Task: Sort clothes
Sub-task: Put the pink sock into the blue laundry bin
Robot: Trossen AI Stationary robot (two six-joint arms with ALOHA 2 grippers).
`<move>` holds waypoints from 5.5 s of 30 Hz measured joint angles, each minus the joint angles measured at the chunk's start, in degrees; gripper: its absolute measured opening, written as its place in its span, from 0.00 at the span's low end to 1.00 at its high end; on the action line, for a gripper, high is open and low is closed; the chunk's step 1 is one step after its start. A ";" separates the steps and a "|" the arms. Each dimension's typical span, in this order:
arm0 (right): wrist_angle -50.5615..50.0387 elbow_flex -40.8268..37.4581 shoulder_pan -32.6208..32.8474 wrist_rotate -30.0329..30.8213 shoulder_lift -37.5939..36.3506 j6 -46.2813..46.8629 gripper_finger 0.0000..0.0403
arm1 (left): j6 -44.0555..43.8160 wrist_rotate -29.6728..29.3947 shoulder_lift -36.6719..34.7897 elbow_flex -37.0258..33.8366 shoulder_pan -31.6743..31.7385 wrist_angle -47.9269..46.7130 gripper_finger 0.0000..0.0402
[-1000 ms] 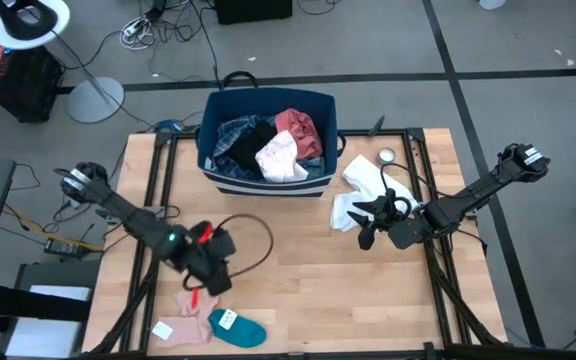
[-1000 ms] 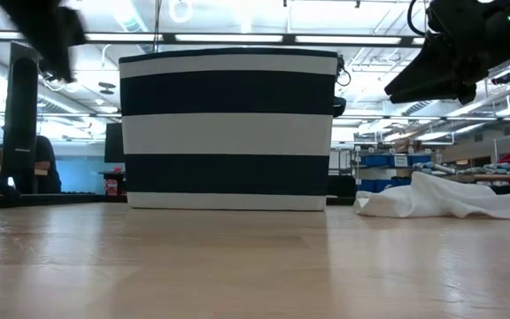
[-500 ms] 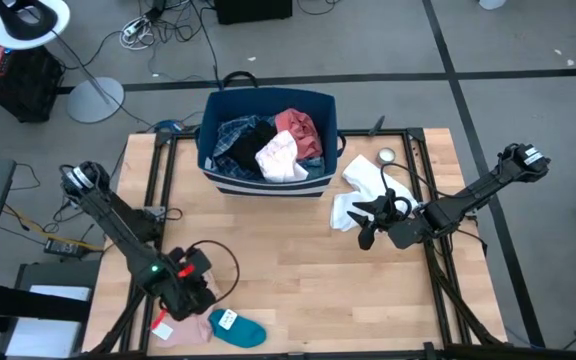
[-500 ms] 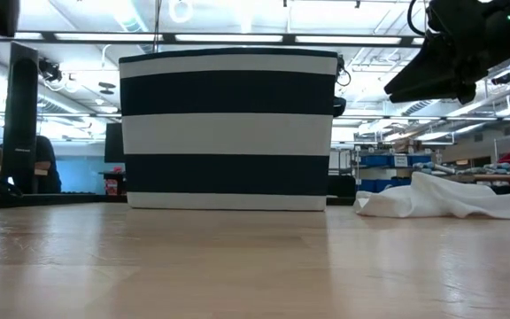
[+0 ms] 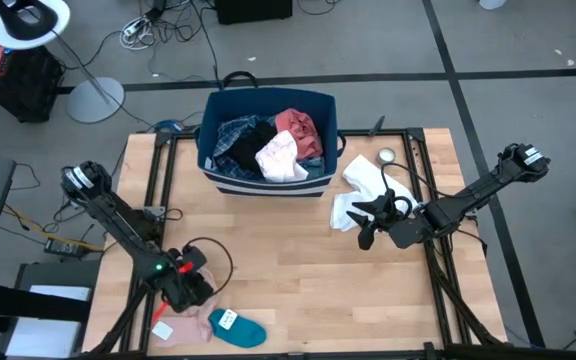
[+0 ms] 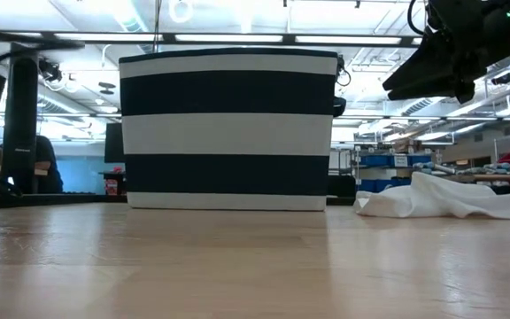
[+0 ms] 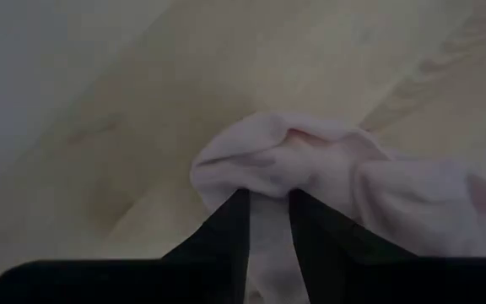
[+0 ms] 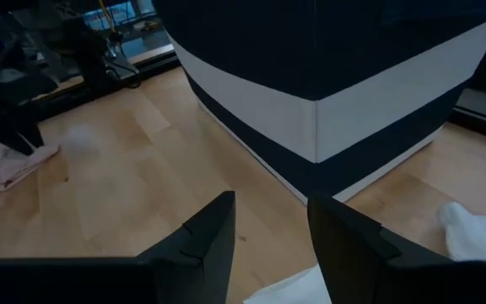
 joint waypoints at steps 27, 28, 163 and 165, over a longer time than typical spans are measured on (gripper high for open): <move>-0.02 0.00 0.00 0.04 0.00 -0.02 0.37 | 3.46 0.36 0.15 16.69 2.20 -26.72 0.00; -0.02 0.00 0.00 0.04 0.00 -0.02 0.37 | 4.46 -0.51 0.13 18.54 2.77 -29.05 0.00; 1.29 -0.02 0.00 -1.09 -0.01 -2.29 0.37 | 6.20 -2.57 -0.01 12.57 2.33 -3.23 0.29; 1.28 0.00 0.00 -1.08 -0.01 -2.32 0.37 | 6.10 -1.78 1.73 12.57 2.23 -2.80 0.29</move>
